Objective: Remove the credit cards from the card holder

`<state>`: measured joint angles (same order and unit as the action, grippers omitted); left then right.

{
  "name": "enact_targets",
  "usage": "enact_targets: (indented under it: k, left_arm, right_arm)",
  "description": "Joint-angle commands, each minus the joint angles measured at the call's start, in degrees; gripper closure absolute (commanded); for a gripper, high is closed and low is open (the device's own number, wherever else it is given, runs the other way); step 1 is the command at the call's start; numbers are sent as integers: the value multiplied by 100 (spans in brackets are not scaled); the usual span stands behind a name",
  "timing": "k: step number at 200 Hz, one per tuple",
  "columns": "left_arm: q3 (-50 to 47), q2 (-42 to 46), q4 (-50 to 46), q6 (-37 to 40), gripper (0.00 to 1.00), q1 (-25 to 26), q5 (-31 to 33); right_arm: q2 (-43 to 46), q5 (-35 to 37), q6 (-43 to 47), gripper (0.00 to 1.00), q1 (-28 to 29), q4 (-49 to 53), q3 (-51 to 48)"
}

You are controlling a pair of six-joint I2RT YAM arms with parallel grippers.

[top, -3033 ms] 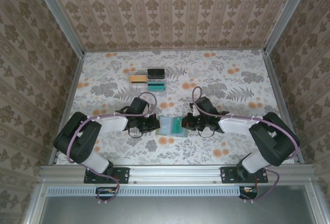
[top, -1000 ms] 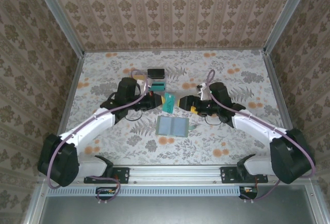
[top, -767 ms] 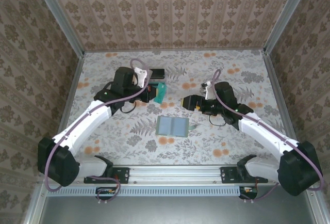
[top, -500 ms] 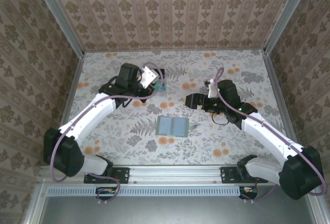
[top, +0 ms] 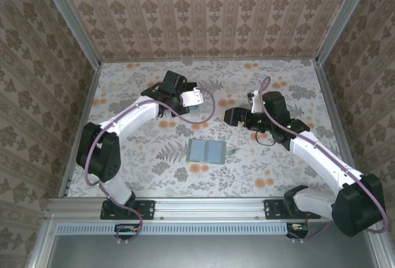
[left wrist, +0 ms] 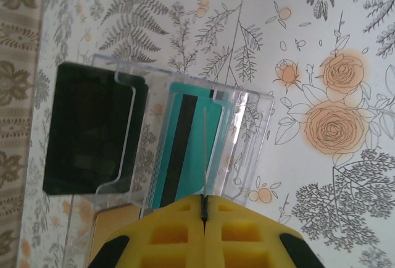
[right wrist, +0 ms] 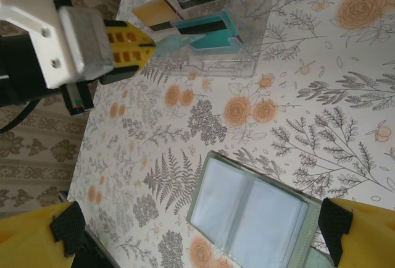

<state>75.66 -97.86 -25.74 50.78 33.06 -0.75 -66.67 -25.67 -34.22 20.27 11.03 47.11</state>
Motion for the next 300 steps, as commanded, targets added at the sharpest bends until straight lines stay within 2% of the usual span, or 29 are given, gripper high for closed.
enact_targets:
  k: [1,28,168,240,300]
  left_arm:
    - [266,-163,16,565,100,67,137]
    - [279,-343,137,789,100,117,337]
    - [211,-664,515,914,100,-106,181]
    - [205,-647,658,960,100,-192,-386]
    - [96,-819,818,969,100,-334,-414]
  right_arm:
    - [-127,0,113,0,-66,132,195]
    - [-214,-52,82,0,-105,93,211]
    - [-401,-220,-50,0,-153,-26,183]
    - [-443,-261,-69,0,-148,69,237]
    - [-455,-238,-125,0,-153,108,272]
